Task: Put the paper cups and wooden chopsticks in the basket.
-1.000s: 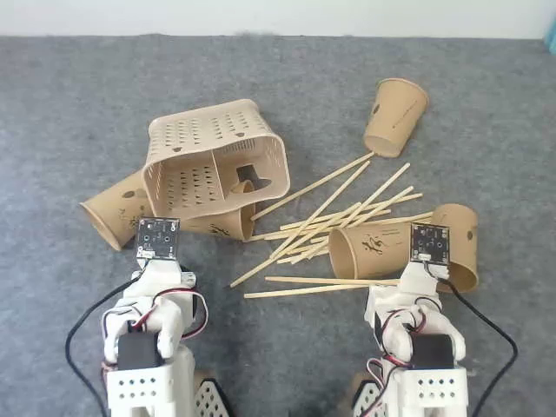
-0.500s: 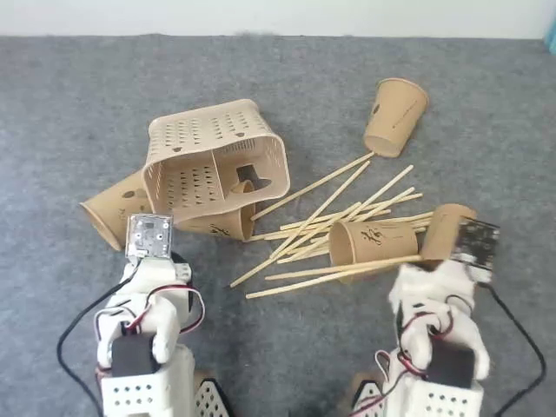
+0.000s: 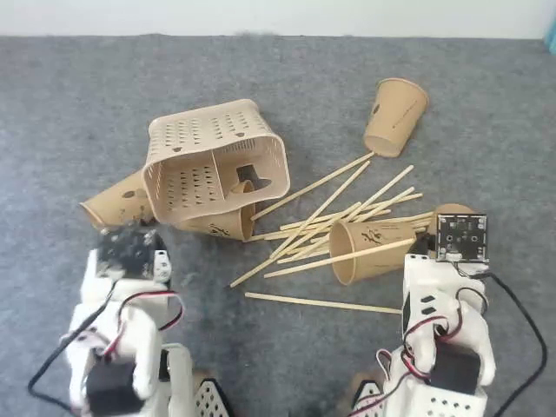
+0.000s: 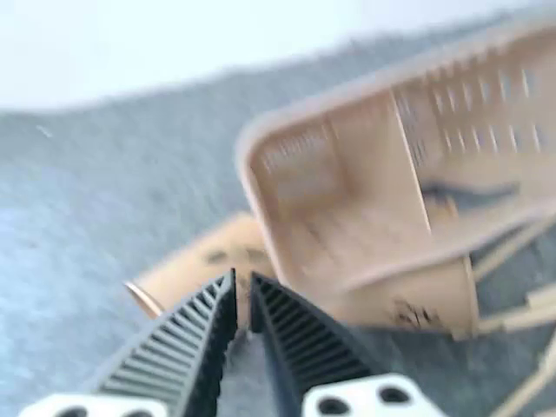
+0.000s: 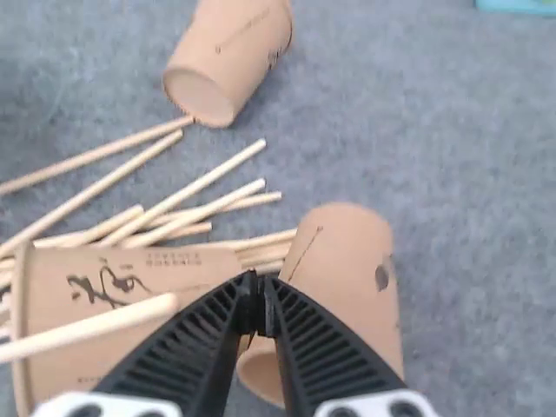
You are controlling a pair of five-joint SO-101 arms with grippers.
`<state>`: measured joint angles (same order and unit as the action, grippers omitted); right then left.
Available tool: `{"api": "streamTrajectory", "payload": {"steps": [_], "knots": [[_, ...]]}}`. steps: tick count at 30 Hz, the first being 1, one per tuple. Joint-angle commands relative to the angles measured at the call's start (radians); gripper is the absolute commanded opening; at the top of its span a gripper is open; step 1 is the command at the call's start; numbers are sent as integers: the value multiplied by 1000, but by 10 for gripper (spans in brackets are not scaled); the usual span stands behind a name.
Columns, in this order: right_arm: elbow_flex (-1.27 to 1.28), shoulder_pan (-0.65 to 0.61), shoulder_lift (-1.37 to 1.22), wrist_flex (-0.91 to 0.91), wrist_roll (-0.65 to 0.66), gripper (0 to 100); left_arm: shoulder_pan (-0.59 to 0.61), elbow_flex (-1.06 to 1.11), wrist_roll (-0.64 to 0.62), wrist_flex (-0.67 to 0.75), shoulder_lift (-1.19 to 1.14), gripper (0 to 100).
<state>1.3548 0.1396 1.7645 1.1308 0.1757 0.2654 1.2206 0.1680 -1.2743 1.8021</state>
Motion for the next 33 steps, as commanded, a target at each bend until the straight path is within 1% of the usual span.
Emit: {"api": "streamTrajectory", "payload": {"steps": [1,4,7,9,11,14,17,19,22,23,26,30,32,33], "knots": [[-92,8,-16,31,15,6,43,-145,8,-3,-94,137],[-92,-4,-16,51,15,17,58,-219,-44,6,-270,166],[-23,-21,-18,76,3,104,61,-321,-103,23,-474,166],[29,5,-12,53,-38,164,57,-395,-144,18,-594,166],[61,62,-7,30,-78,192,55,-464,-178,18,-703,166],[72,159,-7,13,-137,184,55,-549,-230,23,-845,166],[75,245,-16,12,-141,185,51,-611,-267,26,-974,167],[95,274,-16,5,-141,186,23,-644,-279,26,-1053,167],[103,275,-7,5,-140,187,-11,-674,-281,29,-1163,167],[104,275,-7,5,-140,187,-20,-679,-293,49,-1197,167],[104,277,-7,5,-140,187,-18,-679,-331,152,-1290,167],[104,277,-7,5,-140,185,-18,-679,-341,252,-1409,165],[104,277,-7,5,-140,184,-18,-684,-342,278,-1447,142],[104,277,-7,5,-141,184,-20,-684,-342,292,-1453,108]]}}
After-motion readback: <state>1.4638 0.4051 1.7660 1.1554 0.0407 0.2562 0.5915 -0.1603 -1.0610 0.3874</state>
